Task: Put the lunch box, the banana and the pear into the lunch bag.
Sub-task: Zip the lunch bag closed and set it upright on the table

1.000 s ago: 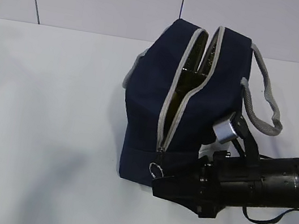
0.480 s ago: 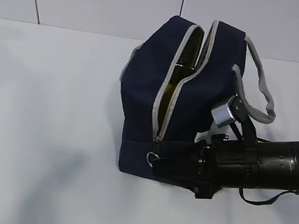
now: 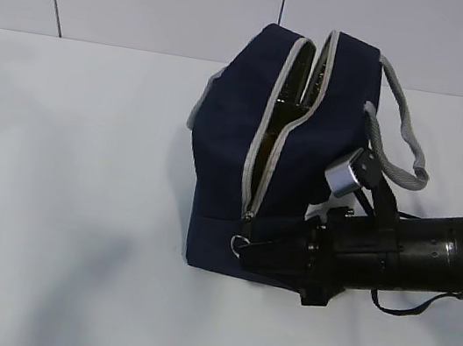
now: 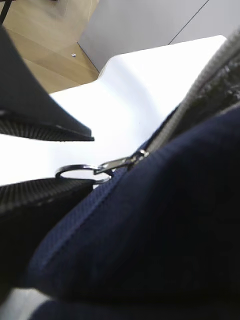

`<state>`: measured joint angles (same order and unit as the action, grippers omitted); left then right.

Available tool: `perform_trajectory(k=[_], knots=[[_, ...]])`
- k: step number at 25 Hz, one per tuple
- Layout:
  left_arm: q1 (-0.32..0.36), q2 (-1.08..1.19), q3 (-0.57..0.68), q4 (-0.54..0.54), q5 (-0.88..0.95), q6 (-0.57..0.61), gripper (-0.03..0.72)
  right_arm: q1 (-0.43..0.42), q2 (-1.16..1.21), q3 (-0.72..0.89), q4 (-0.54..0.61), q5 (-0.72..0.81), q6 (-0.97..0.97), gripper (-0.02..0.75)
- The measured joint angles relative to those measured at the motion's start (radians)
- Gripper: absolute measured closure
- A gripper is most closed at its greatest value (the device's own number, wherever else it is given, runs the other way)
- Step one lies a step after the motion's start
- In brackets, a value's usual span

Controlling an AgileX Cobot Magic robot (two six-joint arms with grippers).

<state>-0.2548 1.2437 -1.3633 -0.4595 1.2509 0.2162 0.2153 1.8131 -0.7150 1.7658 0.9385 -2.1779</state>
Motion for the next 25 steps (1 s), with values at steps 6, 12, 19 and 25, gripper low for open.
perform_trajectory(k=[6,12,19,25], knots=[[0.000,0.000,0.000,0.000,0.000,0.000,0.435,0.000,0.000,0.000,0.000,-0.015,0.000,0.627],[0.000,0.000,0.000,0.000,0.000,0.000,0.435,0.000,0.000,0.000,0.000,-0.030,0.000,0.720],[0.000,0.000,0.000,0.000,0.000,0.000,0.436,0.000,0.000,-0.002,0.000,-0.040,0.075,0.720],[0.000,0.000,0.000,-0.015,0.000,0.000,0.436,0.000,0.000,-0.002,-0.009,-0.001,0.200,0.720]])
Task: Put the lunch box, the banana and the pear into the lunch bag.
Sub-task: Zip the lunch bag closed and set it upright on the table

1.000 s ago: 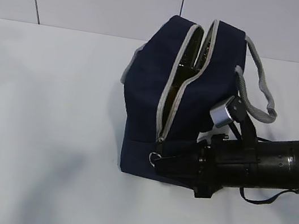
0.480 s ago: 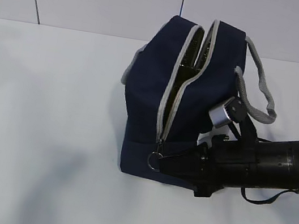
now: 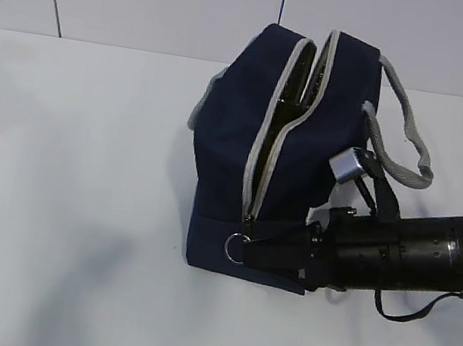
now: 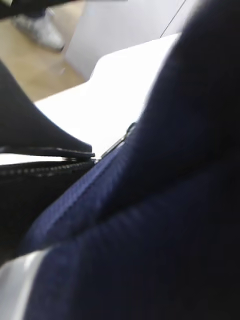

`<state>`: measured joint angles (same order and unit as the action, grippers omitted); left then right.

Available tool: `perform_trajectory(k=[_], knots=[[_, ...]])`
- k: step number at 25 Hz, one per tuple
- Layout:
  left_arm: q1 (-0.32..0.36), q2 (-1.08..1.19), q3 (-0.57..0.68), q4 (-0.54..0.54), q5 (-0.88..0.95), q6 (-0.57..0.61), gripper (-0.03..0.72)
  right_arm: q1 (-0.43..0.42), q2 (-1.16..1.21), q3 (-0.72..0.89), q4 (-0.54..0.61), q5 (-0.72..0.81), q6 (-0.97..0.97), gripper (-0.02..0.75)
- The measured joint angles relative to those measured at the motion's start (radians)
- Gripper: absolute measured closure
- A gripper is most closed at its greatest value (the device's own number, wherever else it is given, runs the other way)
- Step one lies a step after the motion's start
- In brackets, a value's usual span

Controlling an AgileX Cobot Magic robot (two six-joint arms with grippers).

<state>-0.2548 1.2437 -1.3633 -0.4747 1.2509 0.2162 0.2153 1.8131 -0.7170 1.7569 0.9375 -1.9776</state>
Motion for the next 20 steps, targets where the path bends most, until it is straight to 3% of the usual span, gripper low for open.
perform_trajectory(k=[12,20], knots=[[0.000,0.050,0.000,-0.006,0.000,0.000,0.436,0.000,-0.102,0.000,-0.177,0.008,0.199,0.720],[-0.022,0.106,0.000,-0.020,0.000,0.000,0.436,0.000,-0.221,0.000,-0.280,-0.074,0.285,0.720]])
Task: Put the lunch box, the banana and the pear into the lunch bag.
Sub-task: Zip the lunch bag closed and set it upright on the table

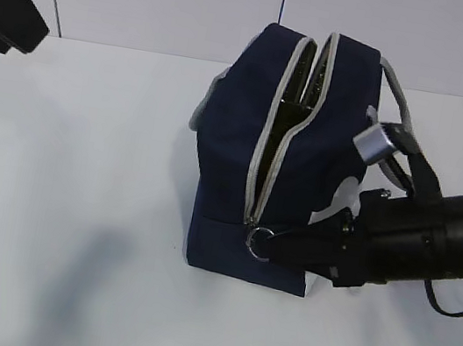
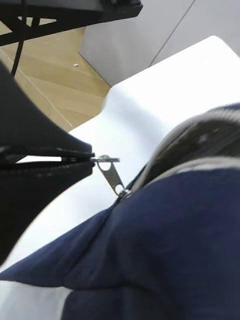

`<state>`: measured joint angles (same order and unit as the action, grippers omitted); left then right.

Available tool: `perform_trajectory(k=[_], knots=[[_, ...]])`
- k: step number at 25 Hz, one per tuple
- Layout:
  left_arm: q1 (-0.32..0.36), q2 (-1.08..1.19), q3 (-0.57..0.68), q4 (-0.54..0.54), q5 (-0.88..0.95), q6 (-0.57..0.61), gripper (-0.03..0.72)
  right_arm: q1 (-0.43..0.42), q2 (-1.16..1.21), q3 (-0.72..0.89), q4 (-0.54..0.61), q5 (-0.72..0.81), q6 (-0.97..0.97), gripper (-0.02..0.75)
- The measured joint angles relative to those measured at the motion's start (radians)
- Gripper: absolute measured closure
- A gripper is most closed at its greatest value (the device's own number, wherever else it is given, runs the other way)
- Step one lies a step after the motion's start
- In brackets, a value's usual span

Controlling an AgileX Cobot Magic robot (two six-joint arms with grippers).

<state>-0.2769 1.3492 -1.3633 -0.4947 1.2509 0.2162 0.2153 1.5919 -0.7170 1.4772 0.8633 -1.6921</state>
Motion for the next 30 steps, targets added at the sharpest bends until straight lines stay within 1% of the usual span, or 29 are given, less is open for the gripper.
perform_trajectory(k=[6,13,22,25,30], knots=[[-0.034,0.051,0.000,-0.002,-0.002,0.000,0.436,0.000,-0.104,0.000,-0.011,-0.013,0.047,0.720],[-0.042,0.061,0.000,-0.004,-0.004,0.000,0.437,0.000,-0.216,-0.002,-0.023,-0.051,0.060,0.720],[-0.048,0.061,0.000,-0.004,-0.006,0.006,0.433,0.000,-0.238,-0.106,-0.045,-0.064,0.073,0.720],[-0.048,0.061,0.000,-0.004,-0.006,0.018,0.427,0.000,-0.238,-0.161,-0.088,-0.064,0.099,0.720],[-0.048,0.064,0.000,-0.004,-0.006,0.076,0.421,0.000,-0.238,-0.246,-0.178,-0.079,0.125,0.720]])
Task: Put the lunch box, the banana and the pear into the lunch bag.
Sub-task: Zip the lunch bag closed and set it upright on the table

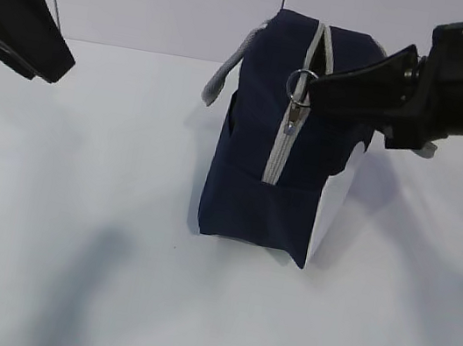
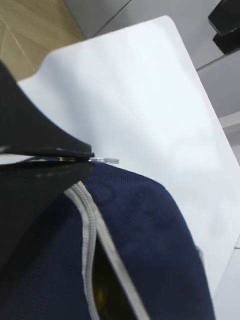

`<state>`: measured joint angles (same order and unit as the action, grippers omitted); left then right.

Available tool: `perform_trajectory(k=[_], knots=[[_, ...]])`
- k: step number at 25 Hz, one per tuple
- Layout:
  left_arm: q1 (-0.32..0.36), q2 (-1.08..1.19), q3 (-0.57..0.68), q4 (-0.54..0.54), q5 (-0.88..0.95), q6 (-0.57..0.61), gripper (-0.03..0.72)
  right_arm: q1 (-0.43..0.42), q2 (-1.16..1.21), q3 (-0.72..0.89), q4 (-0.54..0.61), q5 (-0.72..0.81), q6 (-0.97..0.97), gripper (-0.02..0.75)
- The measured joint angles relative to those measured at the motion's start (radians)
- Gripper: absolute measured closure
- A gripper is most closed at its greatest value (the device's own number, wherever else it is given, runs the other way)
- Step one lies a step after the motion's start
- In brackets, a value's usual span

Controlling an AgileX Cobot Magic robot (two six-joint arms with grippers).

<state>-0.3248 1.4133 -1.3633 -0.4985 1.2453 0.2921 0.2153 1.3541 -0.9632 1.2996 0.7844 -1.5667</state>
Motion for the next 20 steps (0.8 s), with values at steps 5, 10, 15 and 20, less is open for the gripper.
perform_trajectory(k=[5,10,15,20], knots=[[-0.004,0.027,0.044,-0.002,-0.002,0.043,0.406,0.000,0.000,-0.055,-0.090,-0.005,0.012,0.720],[-0.075,0.066,0.072,-0.002,-0.108,0.110,0.373,0.000,-0.002,-0.074,-0.155,-0.005,0.025,0.720],[-0.186,0.109,0.072,-0.002,-0.284,0.152,0.304,0.000,-0.002,-0.076,-0.167,0.001,0.027,0.720],[-0.263,0.178,0.072,-0.004,-0.417,0.156,0.273,0.000,-0.002,-0.076,-0.167,0.001,0.027,0.720]])
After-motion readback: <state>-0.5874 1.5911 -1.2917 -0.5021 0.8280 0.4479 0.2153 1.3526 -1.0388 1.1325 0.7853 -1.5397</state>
